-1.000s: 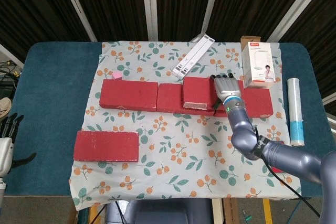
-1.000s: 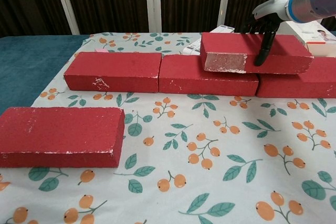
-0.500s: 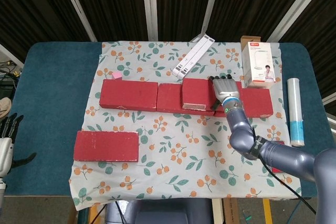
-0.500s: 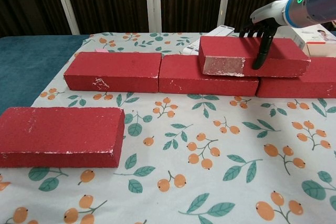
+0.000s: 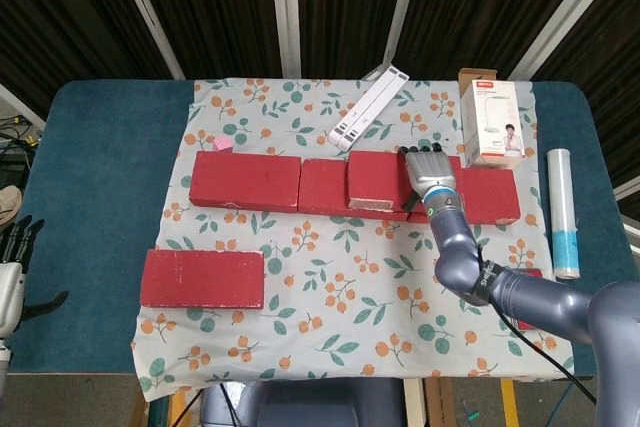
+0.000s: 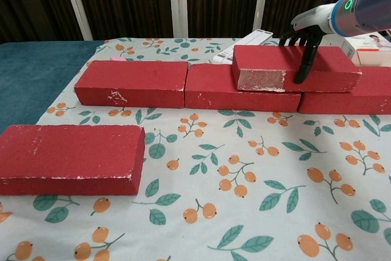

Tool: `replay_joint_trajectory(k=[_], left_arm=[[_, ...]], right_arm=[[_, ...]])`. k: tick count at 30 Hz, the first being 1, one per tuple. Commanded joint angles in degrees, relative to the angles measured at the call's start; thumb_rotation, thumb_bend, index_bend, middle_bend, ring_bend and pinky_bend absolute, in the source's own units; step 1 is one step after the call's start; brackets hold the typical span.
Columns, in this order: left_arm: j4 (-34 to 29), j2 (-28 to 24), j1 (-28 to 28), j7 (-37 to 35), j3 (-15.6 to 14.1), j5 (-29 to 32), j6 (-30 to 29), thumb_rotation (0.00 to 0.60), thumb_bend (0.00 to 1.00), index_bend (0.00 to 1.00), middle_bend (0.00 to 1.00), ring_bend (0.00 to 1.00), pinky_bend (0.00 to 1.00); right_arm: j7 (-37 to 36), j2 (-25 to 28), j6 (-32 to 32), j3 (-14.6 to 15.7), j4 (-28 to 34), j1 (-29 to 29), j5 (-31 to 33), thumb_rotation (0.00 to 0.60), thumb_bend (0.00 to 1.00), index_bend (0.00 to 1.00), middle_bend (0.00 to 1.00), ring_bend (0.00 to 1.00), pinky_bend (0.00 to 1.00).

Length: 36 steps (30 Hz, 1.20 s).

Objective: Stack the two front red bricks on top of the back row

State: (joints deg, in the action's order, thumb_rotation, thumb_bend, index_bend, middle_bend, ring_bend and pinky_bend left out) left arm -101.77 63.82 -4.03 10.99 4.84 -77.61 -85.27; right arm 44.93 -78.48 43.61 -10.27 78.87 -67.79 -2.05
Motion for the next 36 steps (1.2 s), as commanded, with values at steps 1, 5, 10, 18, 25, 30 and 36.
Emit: replay_joint_trajectory(k=[1,5,10,18,25,30,36], left_arm=[[0.0,0.0,-0.1,0.2,-0.1,0.0,0.1,0.600,0.00,0.03,0.01,0.00,0.18],[-0.1,0.2,-0.1,0.5,-0.1,-0.1,0.1,0.600,0.00,0.03,0.01,0.00,0.18],[-0.1,0.2,-0.1,0.7,-0.1,0.0,0.1,0.600,0.00,0.03,0.01,0.00,0.18],[-0.2,0.3,-0.2,0.9,-0.2,-0.1,0.1,0.600,0.00,0.03,0.01,0.00,0.18],[-0.2,0.3,-0.1,0.9,-0.2,-0.1,0.0,0.600,0.00,0.03,0.01,0.00,0.18],[-0.2,0.3,-0.1,0.8,-0.2,-0.1,0.0,0.600,0.00,0.03,0.00,0.00,0.18],[-0.3,0.2,0.0,0.6,-0.2,-0.2,-0.2,0.600,0.00,0.03,0.00,0.00,0.18]], right_arm=[[-0.2,-0.1,0.2,0.3,-0.1,-0.1,0.0,0.600,0.03,0.43,0.35,0.14,0.00],[-0.2,-0.1,0.6,0.7,0.0,-0.3,0.0,0.600,0.03,0.43,0.35,0.14,0.00],[0.0,-0.1,0.9,1.3,-0.1,-0.5,0.3,0.600,0.03,0.43,0.35,0.14,0.00],[0.1,-0.3,1.4,2.0,0.0,-0.8,0.8,0.600,0.03,0.43,0.35,0.14,0.00],[0.5,-0.2,2.2,2.3,0.5,-1.3,1.6,0.600,0.03,0.34,0.33,0.12,0.00],[0.9,0.0,2.6,2.4,1.2,-1.6,2.4,0.600,0.03,0.17,0.21,0.04,0.00],[1.4,0.4,2.7,2.4,1.8,-2.1,3.7,0.600,0.03,0.06,0.10,0.00,0.00]])
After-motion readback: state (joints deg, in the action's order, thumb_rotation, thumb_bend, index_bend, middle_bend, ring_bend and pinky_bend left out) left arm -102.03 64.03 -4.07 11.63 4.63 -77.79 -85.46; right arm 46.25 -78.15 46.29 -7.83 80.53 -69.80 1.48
